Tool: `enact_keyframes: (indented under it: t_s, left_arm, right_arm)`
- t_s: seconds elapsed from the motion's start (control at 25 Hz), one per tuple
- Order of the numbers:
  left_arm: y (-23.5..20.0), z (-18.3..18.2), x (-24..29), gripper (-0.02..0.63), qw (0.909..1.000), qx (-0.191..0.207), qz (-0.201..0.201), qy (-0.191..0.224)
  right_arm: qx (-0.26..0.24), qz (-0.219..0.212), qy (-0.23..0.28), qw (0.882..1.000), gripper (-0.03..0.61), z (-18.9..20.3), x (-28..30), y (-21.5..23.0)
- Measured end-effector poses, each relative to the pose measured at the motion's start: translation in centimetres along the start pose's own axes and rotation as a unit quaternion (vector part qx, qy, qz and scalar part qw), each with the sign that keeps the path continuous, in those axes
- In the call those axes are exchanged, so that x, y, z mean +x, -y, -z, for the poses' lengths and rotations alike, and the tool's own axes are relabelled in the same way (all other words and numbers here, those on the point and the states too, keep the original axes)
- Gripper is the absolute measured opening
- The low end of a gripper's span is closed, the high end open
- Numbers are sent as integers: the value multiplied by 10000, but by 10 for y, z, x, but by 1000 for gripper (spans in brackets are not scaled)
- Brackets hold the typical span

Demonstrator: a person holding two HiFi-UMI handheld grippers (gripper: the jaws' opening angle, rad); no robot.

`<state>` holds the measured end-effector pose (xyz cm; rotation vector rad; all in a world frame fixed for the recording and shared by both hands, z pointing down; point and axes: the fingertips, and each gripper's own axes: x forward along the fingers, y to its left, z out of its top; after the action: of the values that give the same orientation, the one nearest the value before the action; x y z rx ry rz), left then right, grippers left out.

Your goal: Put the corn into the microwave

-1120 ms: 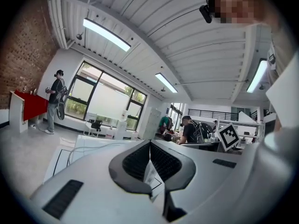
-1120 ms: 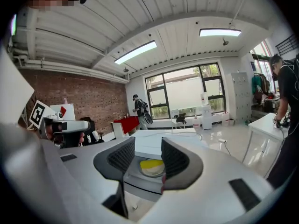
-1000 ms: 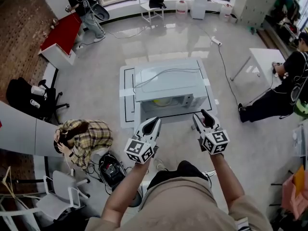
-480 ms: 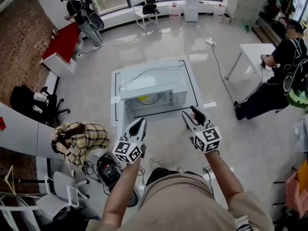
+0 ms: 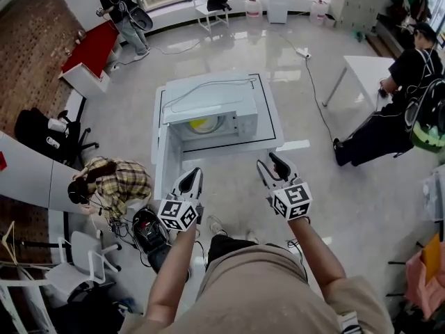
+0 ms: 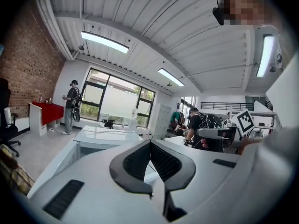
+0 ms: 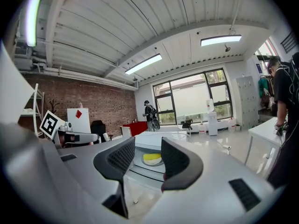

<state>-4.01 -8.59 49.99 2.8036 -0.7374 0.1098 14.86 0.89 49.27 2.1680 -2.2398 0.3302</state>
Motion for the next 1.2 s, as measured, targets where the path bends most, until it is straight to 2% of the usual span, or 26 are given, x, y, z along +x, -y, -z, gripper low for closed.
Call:
enact_keyframes:
  t_s: [0.24, 0.4, 0.64, 1.2]
  left_arm:
    - [22, 23, -10, 6, 9998, -2, -18, -215]
    - [34, 28, -13, 6, 9997, 15, 30, -253]
    - [42, 23, -19, 6, 9997, 38, 76, -209]
    - [52, 37, -36, 6, 9994, -251, 81, -211]
  right_arm:
    - [4, 30, -265, 9996, 177, 21, -19, 5]
    - [-227, 49, -274, 9994, 116, 22, -28, 3]
    - [-222, 88, -241, 9994, 112, 19, -32, 1]
    - [-59, 170, -258, 9995, 103, 27, -48, -6]
